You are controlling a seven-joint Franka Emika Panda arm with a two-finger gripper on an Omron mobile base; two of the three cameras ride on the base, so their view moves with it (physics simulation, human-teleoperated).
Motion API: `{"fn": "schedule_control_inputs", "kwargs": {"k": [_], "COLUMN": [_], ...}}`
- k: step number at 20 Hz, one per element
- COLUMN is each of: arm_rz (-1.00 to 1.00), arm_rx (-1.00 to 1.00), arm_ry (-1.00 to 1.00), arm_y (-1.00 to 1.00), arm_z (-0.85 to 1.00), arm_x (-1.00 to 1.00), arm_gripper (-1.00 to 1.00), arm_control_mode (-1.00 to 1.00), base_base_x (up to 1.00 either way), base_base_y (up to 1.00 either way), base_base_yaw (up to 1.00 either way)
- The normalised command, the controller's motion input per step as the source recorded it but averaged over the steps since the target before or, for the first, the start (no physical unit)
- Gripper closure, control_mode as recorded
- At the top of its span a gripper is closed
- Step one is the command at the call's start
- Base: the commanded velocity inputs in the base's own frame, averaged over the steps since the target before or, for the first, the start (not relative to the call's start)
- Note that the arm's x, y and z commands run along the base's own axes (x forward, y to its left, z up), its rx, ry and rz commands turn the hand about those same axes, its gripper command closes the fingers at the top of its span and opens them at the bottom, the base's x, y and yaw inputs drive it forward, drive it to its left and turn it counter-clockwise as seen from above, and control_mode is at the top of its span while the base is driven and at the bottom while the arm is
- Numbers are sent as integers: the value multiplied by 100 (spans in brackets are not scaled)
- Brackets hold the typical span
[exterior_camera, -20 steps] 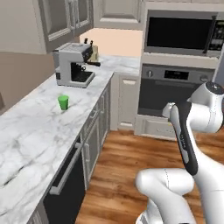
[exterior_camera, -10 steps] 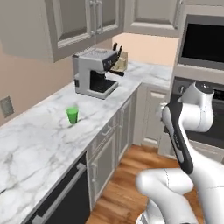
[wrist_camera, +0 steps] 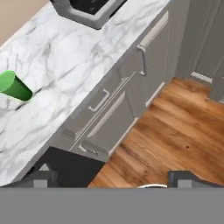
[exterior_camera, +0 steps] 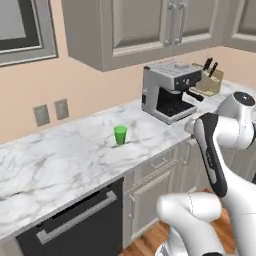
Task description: Place the pitcher and cup on the dining counter for serving.
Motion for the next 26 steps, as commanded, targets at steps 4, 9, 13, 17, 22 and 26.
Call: {"fn": "schedule_control_inputs", "kwargs": {"k": [4, 9, 13, 17, 22, 26], "arm_rz": [0, 0, 0, 0, 0, 0], "arm_rx": [0, 0, 0, 0, 0, 0], "arm_ry": [0, 0, 0, 0, 0, 0], "arm_y": [0, 0, 0, 0, 0, 0], "arm_z": [0, 0, 0, 0, 0, 0], "arm_x": [0, 0, 0, 0, 0, 0], "arm_gripper": [-100, -100, -100, -100, -100, -100], "arm_control_mode": [100, 100, 100, 100, 100, 100], "base_base_x": [49, 24, 48, 34, 8, 42], "base_base_y": [-23, -33, -85, -88, -5, 22], "base_base_yaw": [90, 89, 58, 27, 0, -29]}}
